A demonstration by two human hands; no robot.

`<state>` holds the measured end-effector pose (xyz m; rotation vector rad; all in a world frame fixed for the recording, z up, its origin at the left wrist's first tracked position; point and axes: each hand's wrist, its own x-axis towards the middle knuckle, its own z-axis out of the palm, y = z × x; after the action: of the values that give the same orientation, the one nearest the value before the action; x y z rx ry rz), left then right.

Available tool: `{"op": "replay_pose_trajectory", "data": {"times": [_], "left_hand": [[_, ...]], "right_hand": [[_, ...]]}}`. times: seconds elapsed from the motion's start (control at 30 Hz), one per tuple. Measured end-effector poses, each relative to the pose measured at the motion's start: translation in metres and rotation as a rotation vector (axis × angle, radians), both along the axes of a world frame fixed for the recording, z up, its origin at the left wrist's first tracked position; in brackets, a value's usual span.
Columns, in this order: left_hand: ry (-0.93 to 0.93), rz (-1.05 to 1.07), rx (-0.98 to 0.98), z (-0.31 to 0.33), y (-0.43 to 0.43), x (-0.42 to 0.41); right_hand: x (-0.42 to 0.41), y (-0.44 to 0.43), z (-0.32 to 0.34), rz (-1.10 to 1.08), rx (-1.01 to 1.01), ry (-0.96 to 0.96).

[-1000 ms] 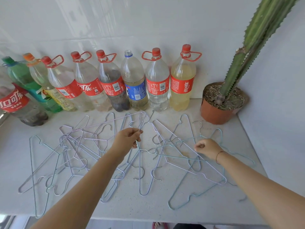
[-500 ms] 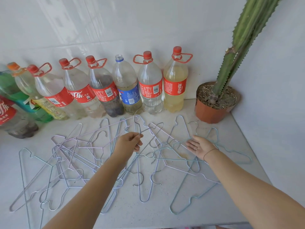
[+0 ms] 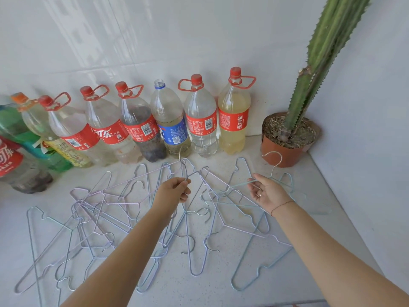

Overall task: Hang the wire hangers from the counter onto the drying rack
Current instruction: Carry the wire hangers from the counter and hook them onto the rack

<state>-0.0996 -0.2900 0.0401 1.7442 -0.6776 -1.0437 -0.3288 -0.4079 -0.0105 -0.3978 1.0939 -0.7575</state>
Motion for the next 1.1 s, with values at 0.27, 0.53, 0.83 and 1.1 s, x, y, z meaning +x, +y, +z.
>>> {"op": "replay_pose_trajectory", "data": {"times": [0.27, 0.53, 0.83, 1.1], "left_hand": [[0.047, -0.022, -0.053, 0.030, 0.003, -0.011], [0.043, 0.112, -0.146, 0.065, 0.053, -0.021], [-0.021, 0.396, -0.196, 0.085, 0.150, -0.058], [-0.086, 0.675, -0.213, 0.094, 0.273, -0.093]], "right_hand": [[0.002, 0.035, 0.046, 0.025, -0.257, -0.006], [0.015, 0.067, 0.087, 0.258, -0.413, 0.139], [0.015, 0.118, 0.103, 0.712, -0.799, 0.385], [0.015, 0.163, 0.103, 1.086, -1.349, 0.792]]}}
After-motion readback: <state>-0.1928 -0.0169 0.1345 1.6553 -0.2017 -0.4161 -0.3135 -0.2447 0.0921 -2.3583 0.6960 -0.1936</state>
